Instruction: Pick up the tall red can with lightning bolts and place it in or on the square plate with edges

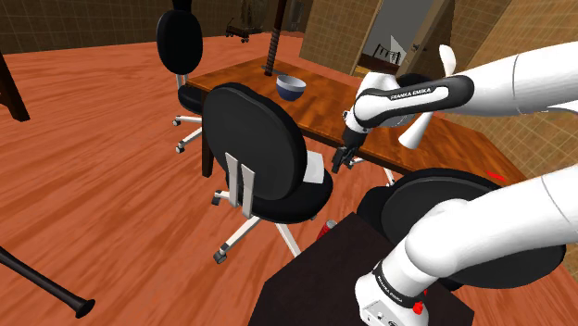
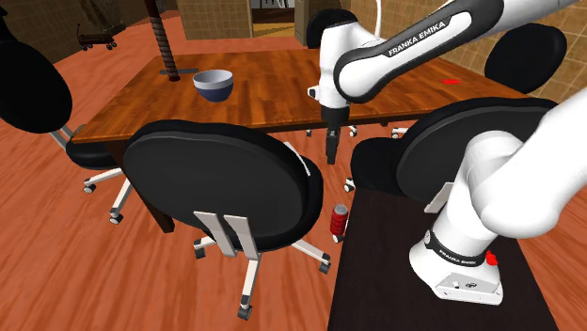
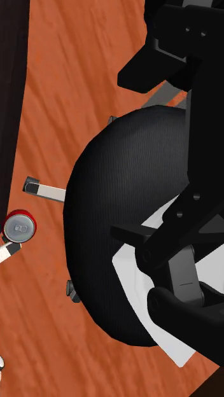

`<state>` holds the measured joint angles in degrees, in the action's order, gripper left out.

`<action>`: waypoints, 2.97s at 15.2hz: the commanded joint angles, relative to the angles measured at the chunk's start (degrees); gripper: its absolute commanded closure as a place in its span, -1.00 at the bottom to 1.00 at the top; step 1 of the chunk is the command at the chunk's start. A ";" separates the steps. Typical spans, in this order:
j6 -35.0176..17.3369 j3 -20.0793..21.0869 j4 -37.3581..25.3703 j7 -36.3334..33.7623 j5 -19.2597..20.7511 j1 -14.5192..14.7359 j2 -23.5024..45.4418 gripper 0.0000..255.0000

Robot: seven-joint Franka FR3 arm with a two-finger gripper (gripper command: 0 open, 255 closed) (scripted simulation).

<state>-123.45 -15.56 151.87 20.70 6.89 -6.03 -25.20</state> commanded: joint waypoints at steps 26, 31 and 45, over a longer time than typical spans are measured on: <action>-23.59 -5.84 -1.33 8.91 -4.51 0.31 21.58 1.00; -23.59 -5.84 -1.33 8.91 -4.51 0.31 21.58 1.00; -50.19 7.67 3.39 38.36 -31.94 -13.59 44.43 -1.00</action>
<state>-170.64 -11.23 154.78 55.58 -21.57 -16.67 16.88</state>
